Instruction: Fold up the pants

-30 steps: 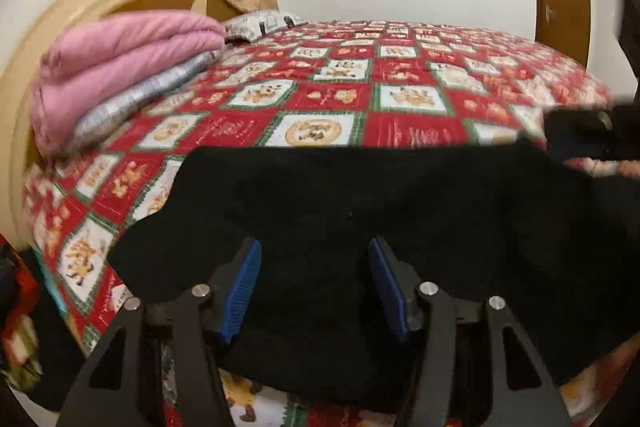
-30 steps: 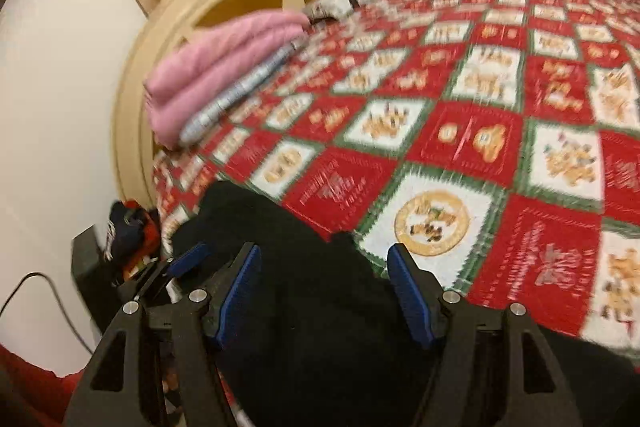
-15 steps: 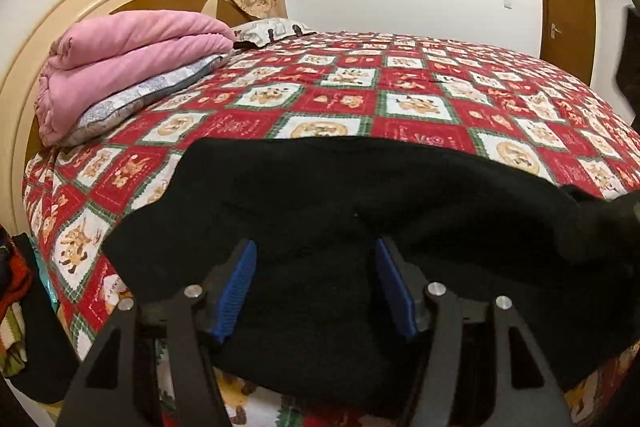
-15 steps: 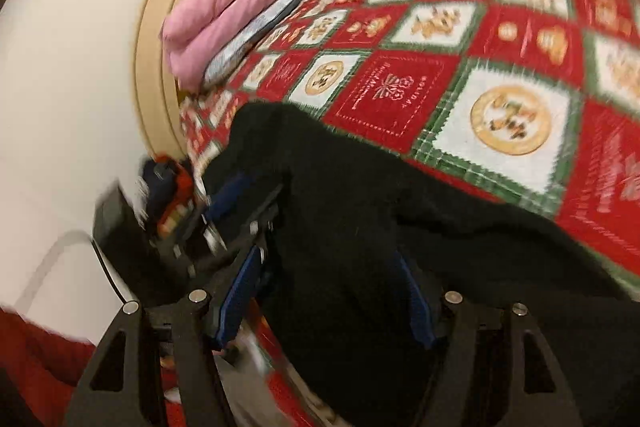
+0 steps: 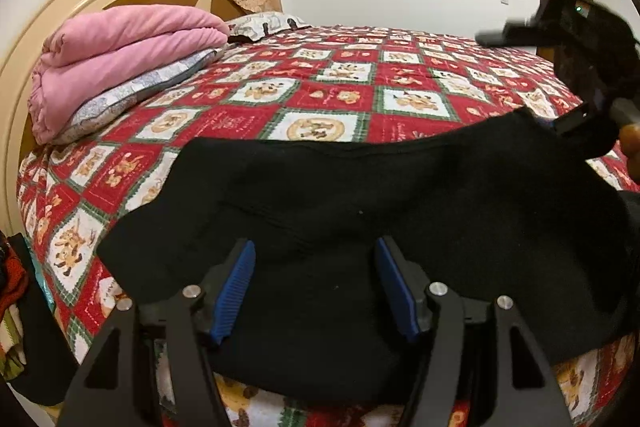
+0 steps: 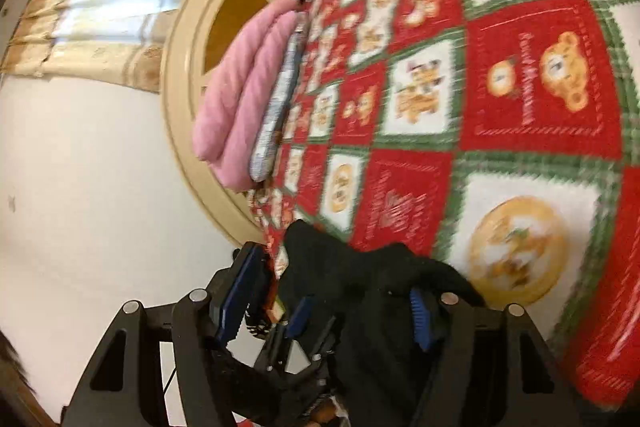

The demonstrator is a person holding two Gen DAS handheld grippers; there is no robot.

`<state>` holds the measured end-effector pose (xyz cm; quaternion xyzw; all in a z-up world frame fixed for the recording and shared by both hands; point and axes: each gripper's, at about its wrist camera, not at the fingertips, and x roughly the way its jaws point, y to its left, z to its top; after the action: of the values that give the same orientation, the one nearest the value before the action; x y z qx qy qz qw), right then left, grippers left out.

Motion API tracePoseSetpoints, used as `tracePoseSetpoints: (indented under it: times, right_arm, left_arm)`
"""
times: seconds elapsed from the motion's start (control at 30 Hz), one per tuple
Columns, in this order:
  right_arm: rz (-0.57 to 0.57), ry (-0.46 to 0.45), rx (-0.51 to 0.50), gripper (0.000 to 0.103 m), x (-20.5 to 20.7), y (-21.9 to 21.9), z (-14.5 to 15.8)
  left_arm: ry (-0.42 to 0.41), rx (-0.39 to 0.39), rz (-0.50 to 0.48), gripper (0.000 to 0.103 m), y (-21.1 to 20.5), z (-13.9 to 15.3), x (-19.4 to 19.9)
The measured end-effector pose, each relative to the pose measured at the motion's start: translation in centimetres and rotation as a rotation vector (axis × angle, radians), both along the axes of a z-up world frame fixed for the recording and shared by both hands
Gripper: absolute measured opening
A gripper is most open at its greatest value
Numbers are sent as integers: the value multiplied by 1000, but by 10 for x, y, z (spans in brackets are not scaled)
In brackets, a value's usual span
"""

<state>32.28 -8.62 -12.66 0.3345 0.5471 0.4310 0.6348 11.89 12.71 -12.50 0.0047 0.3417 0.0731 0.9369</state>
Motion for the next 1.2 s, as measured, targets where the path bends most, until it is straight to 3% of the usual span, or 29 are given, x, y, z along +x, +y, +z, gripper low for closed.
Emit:
tracePoseSetpoints:
  times: [0.03,0.17,0.3,0.4,0.5,0.57,0.67,0.77,0.93,1.0,1.07,1.13,1.2]
  right_arm:
    - [19,5,-26,57,1,0,-3]
    - [33,11,-74,56,-5,-20,-9]
    - [-224,-43,-124,56,-18,-104,10]
    - [-424,-165,-419,56,-44,-164,43]
    - [-672,-293,-925,57,-66,-224,76]
    - [-813,-275,-1166,57,-66,-269,82]
    - [-908,-141,-1252,57,-54,-336,70]
    - [-917,-15,-1273,57,-40,-382,50]
    - [-869,-29,-1279,56,-32,-392,39]
    - [-897,7,-1248,47,-36,-397,40]
    - [-920,27,-1254,20,-44,-396,42]
    - [-926,38,-1216,9,-53,-404,43]
    - [-923,34,-1146,6,-64,-410,47]
  left_arm:
    - [-1,3,0,67,0,0,0]
    - [-8,5,-6,67,1,-1,0]
    - [-6,-2,-10,68,2,-1,0]
    - [-2,-7,-4,69,2,-1,1]
    - [-3,-6,8,70,0,-1,1]
    - [3,-5,15,70,0,-1,1]
    - [15,-11,14,70,1,0,3]
    - [17,-16,17,71,1,0,3]
    - [21,-8,22,72,2,0,3]
    - [24,-12,21,72,2,0,3]
    - [25,-13,20,72,2,0,4]
    - [24,-12,20,72,2,0,4]
    - [25,-12,20,72,3,0,4]
